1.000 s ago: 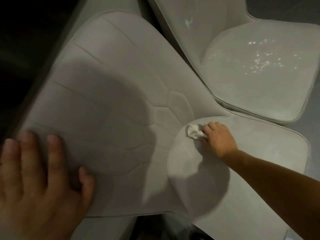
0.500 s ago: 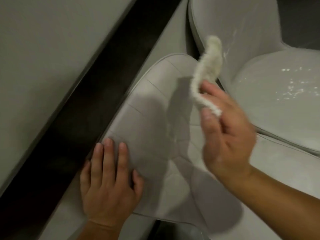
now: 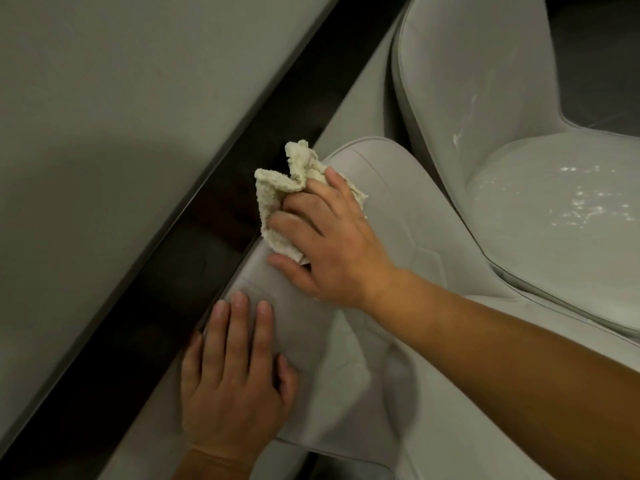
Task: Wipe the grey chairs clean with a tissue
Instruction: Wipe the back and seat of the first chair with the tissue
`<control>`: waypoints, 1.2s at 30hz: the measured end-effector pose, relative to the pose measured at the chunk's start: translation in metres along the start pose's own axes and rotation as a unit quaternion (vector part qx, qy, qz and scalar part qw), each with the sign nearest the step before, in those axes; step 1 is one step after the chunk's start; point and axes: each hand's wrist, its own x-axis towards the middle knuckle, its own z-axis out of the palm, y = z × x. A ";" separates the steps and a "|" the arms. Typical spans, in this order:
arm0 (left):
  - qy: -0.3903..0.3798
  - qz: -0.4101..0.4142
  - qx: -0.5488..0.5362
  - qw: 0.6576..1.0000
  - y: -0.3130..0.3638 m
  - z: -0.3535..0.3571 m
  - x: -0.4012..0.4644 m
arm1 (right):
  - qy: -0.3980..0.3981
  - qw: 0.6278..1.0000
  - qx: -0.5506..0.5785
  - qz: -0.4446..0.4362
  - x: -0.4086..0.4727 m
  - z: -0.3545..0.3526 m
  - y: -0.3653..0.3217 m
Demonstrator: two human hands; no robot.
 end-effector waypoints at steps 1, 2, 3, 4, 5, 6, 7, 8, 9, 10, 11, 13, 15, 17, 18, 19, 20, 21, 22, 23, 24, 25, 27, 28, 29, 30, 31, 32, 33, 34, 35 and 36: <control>-0.002 -0.001 -0.001 1.000 0.000 0.000 0.000 | -0.008 1.000 -0.008 -0.023 0.000 0.000 0.007; -0.004 -0.003 -0.001 1.000 0.000 0.000 -0.001 | -0.017 0.999 -0.018 -0.042 -0.001 0.000 0.015; -0.006 -0.004 -0.001 1.000 0.000 -0.001 -0.001 | -0.026 0.998 -0.024 -0.059 -0.002 -0.001 0.023; -0.006 -0.004 0.000 1.000 0.000 -0.001 -0.002 | -0.038 0.996 -0.028 -0.078 -0.003 -0.002 0.031; -0.006 -0.004 0.000 1.000 0.000 0.000 -0.002 | -0.052 0.993 -0.035 -0.099 -0.003 -0.004 0.037; -0.006 -0.003 0.000 1.000 0.000 0.000 -0.002 | -0.072 0.990 -0.041 -0.116 -0.005 -0.006 0.044; -0.005 -0.002 0.000 1.000 0.000 0.000 -0.002 | -0.093 0.987 -0.053 -0.123 -0.005 -0.008 0.053; -0.003 -0.003 0.002 1.000 0.000 0.001 -0.002 | -0.106 0.986 -0.070 -0.104 -0.005 -0.012 0.063; -0.001 -0.005 0.005 1.000 0.001 0.001 -0.002 | -0.104 0.991 -0.079 -0.043 -0.004 -0.016 0.076; 0.000 -0.005 0.007 1.000 0.001 0.001 -0.002 | -0.083 0.991 -0.077 0.066 -0.003 -0.023 0.091; 0.000 -0.004 0.009 1.000 0.002 0.002 -0.002 | -0.055 0.974 -0.077 0.206 -0.003 -0.030 0.109; -0.001 -0.003 0.015 1.000 0.002 0.003 -0.002 | -0.062 0.901 -0.106 0.417 -0.011 -0.046 0.135; -0.005 -0.007 0.019 1.000 0.002 0.003 -0.002 | -0.080 0.908 -0.082 0.404 -0.024 -0.058 0.133; -0.010 -0.010 0.028 1.000 0.001 0.002 -0.001 | -0.007 0.942 -0.003 0.336 -0.023 -0.061 0.108; -0.019 -0.012 0.030 0.999 0.001 0.001 0.000 | 0.034 0.949 0.049 0.308 -0.020 -0.060 0.094; -0.030 -0.013 0.033 0.999 0.001 -0.002 0.001 | 0.056 0.959 0.075 0.266 -0.016 -0.057 0.083; -0.043 -0.018 0.034 0.998 0.003 -0.007 0.003 | 0.052 0.972 0.078 0.216 -0.014 -0.051 0.071; -0.062 -0.026 0.026 0.997 0.008 -0.014 0.007 | 0.026 0.984 0.064 0.162 -0.014 -0.044 0.060; -0.087 -0.036 0.008 0.995 0.014 -0.022 0.014 | -0.012 0.992 0.040 0.120 -0.016 -0.037 0.050; -0.114 -0.043 -0.015 0.992 0.021 -0.032 0.022 | -0.053 0.994 0.013 0.098 -0.019 -0.031 0.042; -0.132 -0.044 -0.049 0.989 0.027 -0.043 0.031 | -0.081 0.992 -0.013 0.091 -0.022 -0.024 0.037; -0.130 -0.033 -0.089 0.987 0.031 -0.054 0.044 | -0.093 0.990 -0.038 0.094 -0.026 -0.019 0.036; -0.068 0.010 -0.155 0.985 0.030 -0.071 0.077 | -0.085 0.989 -0.063 0.098 -0.029 -0.015 0.039; -0.034 0.029 -0.167 0.985 0.027 -0.075 0.097 | -0.076 0.990 -0.068 0.092 -0.030 -0.014 0.043; -0.016 0.039 -0.166 0.985 0.023 -0.075 0.118 | -0.073 0.991 -0.077 0.086 -0.030 -0.015 0.048; -0.014 0.040 -0.157 0.987 0.021 -0.073 0.139 | -0.069 0.990 -0.090 0.088 -0.030 -0.016 0.052; -0.019 0.038 -0.144 0.989 0.021 -0.068 0.159 | -0.064 0.987 -0.104 0.101 -0.029 -0.018 0.057; -0.022 0.037 -0.130 0.991 0.024 -0.062 0.177 | -0.056 0.984 -0.117 0.118 -0.028 -0.020 0.061; -0.018 0.042 -0.118 0.992 0.028 -0.056 0.194 | -0.052 0.982 -0.129 0.130 -0.026 -0.020 0.065; -0.008 0.053 -0.111 0.992 0.033 -0.050 0.210 | -0.052 0.980 -0.141 0.134 -0.022 -0.019 0.070; 0.004 0.065 -0.106 0.992 0.039 -0.044 0.225 | -0.056 0.977 -0.151 0.138 -0.018 -0.016 0.075; 0.011 0.076 -0.100 0.992 0.046 -0.039 0.238 | -0.061 0.975 -0.158 0.146 -0.015 -0.013 0.079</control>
